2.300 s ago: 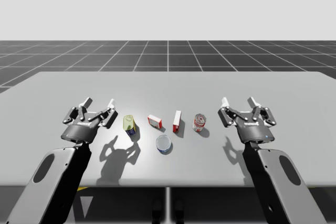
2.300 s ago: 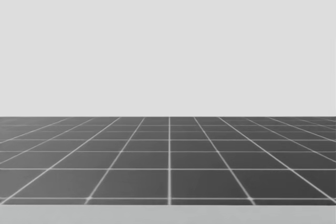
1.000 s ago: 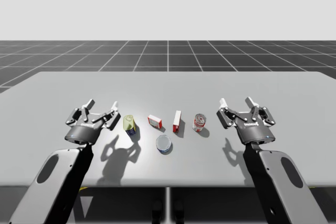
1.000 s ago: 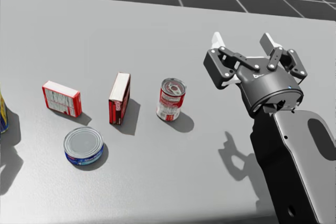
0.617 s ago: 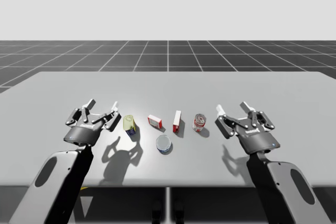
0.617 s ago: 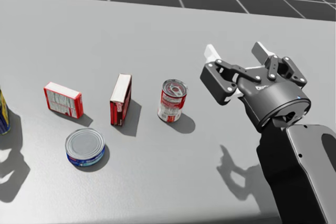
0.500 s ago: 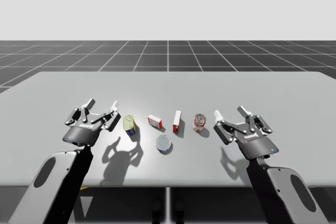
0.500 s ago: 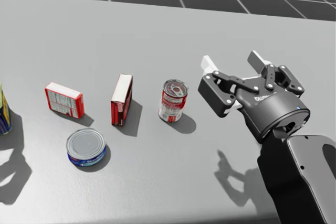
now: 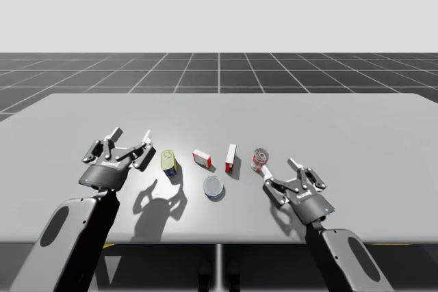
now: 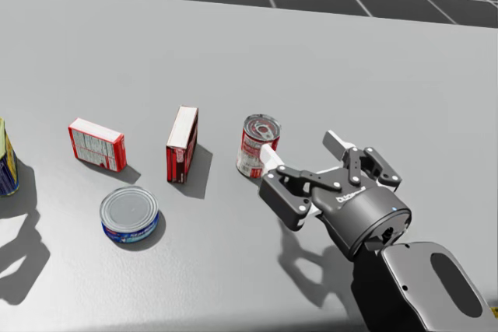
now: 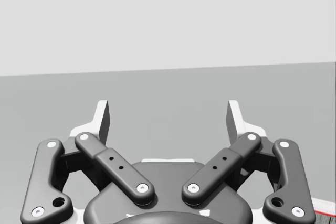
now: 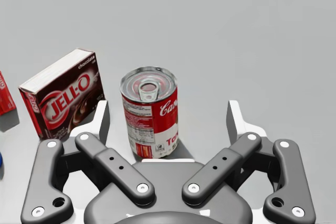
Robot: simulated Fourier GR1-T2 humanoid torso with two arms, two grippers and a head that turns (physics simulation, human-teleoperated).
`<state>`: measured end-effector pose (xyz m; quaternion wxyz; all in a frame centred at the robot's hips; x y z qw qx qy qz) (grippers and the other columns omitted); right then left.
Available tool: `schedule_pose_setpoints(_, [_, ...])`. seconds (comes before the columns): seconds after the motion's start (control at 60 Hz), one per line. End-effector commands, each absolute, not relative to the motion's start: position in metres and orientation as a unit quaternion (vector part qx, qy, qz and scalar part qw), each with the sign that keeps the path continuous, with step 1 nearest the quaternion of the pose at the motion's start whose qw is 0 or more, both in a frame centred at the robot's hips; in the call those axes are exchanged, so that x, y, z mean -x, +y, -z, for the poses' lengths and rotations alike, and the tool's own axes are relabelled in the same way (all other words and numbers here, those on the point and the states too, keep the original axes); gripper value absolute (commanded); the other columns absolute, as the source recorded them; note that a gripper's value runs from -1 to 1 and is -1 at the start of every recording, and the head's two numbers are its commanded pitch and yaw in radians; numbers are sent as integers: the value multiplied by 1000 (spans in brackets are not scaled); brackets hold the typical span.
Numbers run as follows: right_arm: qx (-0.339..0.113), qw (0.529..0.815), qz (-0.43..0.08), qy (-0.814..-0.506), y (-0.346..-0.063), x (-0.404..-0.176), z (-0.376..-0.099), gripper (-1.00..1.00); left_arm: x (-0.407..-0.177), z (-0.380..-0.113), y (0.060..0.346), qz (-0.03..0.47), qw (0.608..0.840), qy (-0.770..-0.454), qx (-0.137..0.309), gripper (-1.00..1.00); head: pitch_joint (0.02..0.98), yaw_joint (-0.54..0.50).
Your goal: Lift the red soup can off the table.
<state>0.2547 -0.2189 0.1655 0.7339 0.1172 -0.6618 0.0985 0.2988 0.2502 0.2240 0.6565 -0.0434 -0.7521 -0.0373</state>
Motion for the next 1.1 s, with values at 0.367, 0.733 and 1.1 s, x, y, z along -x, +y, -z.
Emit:
schedule_pose_setpoints(0.367, [-108, 760, -104, -633, -193, -294, -131, -1000, -297, -225, 250, 37, 653, -755, 42, -1000, 796, -229])
schedule_pose_setpoints(0.733, [-97, 768, -104, -625, -185, -318, -120, -1000, -296, -226, 250, 37, 653, -756, 42, -1000, 780, -222])
schedule_pose_setpoints(1.1, [-105, 771, -111, -618, -187, -318, -114, 996, -296, -224, 247, 42, 654, -754, 40, -1000, 650, -226])
